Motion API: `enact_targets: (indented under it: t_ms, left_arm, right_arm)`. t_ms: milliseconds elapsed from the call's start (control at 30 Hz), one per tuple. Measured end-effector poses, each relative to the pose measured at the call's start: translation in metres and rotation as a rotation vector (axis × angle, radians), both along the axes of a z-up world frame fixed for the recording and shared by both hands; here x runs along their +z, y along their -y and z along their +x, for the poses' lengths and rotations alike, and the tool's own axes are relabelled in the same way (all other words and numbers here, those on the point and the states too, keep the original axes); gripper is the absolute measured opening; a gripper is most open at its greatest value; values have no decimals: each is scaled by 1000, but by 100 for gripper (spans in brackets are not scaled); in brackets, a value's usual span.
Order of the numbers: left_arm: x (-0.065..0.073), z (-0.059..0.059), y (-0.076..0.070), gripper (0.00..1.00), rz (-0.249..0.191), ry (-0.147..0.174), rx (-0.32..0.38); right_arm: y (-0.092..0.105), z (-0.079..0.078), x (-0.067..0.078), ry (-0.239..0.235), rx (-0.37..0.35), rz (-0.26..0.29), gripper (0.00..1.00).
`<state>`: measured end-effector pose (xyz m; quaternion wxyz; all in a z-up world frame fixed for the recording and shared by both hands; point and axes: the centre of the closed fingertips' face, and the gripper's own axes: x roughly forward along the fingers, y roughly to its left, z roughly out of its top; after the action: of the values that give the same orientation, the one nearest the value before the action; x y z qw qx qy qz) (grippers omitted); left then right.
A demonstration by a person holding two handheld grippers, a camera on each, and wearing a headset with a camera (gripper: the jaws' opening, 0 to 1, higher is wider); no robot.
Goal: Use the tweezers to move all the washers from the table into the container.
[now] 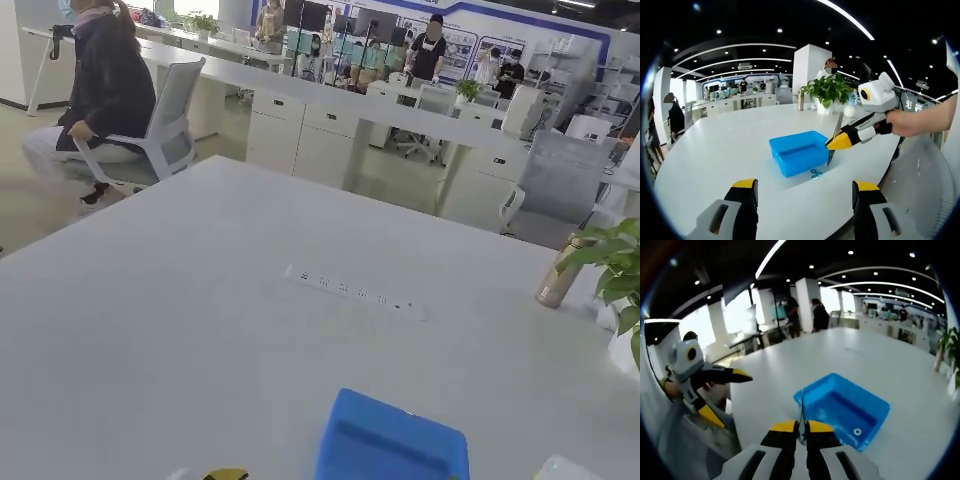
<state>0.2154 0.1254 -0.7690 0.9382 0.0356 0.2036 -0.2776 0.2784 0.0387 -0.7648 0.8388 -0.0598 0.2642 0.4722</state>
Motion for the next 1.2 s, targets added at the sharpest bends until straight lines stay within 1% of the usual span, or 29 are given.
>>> enact_targets:
  t_ms: [100, 200, 300, 367, 433, 467, 533, 567, 600, 633, 667, 733, 867, 967, 1167, 1200]
  left_arm:
    - [0, 0, -1, 78, -1, 0, 3]
    - [0, 0, -1, 77, -6, 0, 7]
    - [0, 0, -2, 77, -2, -1, 9]
    - [0, 0, -2, 77, -3, -1, 9]
    - [0, 0, -3, 77, -2, 0, 12]
    - [0, 0, -2, 77, -4, 0, 12]
    - [-1, 0, -2, 76, -4, -3, 10]
    - [-1, 0, -2, 76, -2, -3, 9]
    - [-1, 0, -2, 76, -2, -3, 6]
    - [-1, 0, -2, 76, -1, -3, 5]
    - [-1, 0, -2, 76, 0, -2, 5]
    - [-1, 0, -2, 75, -1, -2, 5]
    - [-1, 0, -2, 75, -3, -4, 5]
    - [-2, -1, -1, 75, -2, -7, -4]
    - [-3, -1, 0, 75, 6, -11, -11]
    - [-3, -1, 0, 75, 6, -10, -10]
  right_arm:
    - [0, 7, 13, 16, 2, 21, 3]
    - [3, 19, 19, 29, -2, 26, 3]
    - [5, 36, 22, 39, -19, 22, 3]
    - [7, 45, 20, 33, -41, 18, 3]
    - [10, 57, 15, 7, -74, 28, 3]
    - [13, 65, 9, -10, -91, 27, 3]
    - [19, 77, -6, -60, -140, 18, 3]
    - [21, 80, -12, -90, -158, 15, 3]
    - [22, 81, -20, -121, -168, -7, 3]
    - [23, 84, -25, -117, -166, -22, 3]
    - [22, 87, -27, -107, -164, -24, 3]
    - [22, 91, -33, -119, -164, -36, 3]
    - [22, 95, -40, -117, -164, -70, 3]
    - [23, 97, -44, -128, -172, -70, 3]
    - [20, 98, -47, -123, -167, -67, 3]
    - [23, 100, -51, -130, -172, -70, 3]
